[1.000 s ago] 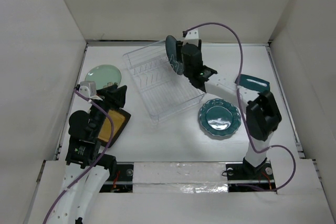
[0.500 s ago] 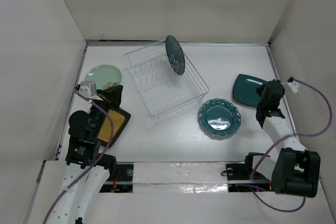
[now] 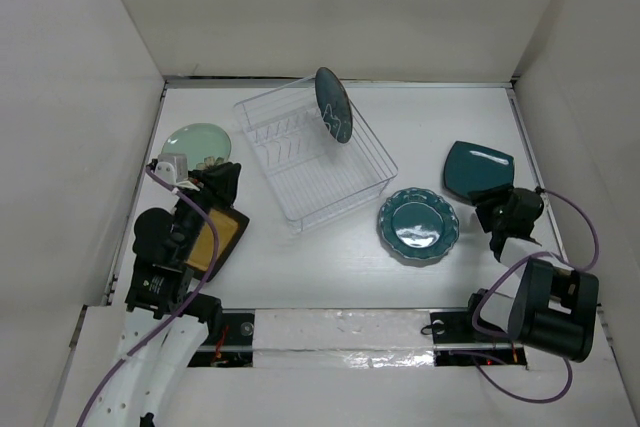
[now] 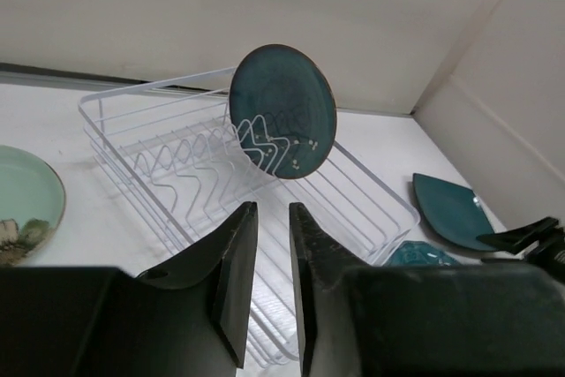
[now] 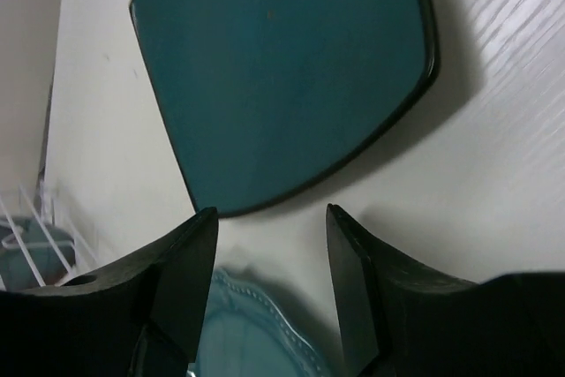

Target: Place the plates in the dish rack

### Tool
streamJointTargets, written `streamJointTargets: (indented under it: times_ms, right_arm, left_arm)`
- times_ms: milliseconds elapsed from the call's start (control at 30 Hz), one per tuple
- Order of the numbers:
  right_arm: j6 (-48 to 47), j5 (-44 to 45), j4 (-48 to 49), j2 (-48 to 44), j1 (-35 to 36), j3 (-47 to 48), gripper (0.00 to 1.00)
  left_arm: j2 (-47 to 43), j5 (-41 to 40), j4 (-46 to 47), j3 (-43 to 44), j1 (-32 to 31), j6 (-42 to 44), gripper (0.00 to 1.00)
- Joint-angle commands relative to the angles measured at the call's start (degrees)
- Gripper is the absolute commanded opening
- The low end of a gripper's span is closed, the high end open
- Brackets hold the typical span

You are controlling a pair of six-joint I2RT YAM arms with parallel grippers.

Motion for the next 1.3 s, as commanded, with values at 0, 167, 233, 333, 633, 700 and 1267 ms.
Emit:
streamJointTargets:
  times_ms: [0,167,233,333,633,700,1267]
  right_arm:
    - [-3.3,-8.6,0.9,-0.8,0.3,-1.5,0.62]
    - [-9.6,-13.7,-4.4,-5.1,0.3,-2.8,0.63]
    - [-10.8,-14.4,-6.9,-5.9,0.3,-3.3,0.63]
    - [-11.9,-18.3,-6.8,-5.4,1.0,-4.2,0.63]
    - [-9.5,-28.1,-5.1,2.4,3.4,-4.5,0.64]
    - [-8.3,-31.2,-3.4,4.5,4.1,-4.8,0.63]
    - [-12.0,-23.0,-22.8,-2.9,11.2,-0.6,0.46]
  left_arm:
    - [-0.6,0.1,2.4,0.2,-0.2,0.2,0.20]
    - [-0.7,0.1,2.6,0.2,-0.2,0.2,0.28]
    - [-0.7,0.2,2.6,0.1,-0.2,0.2,0.29]
    - [-1.0,0.2,2.7,0.1,-0.2,0.2,0.30]
    - [-1.6,0.0,2.6,0.0,-0.2,0.2,0.30]
    - [-1.8,-0.1,2.5,0.0,-0.2,0.3,0.30]
    - [-2.1,-0.5,2.3,0.0,-0.2,0.4,0.33]
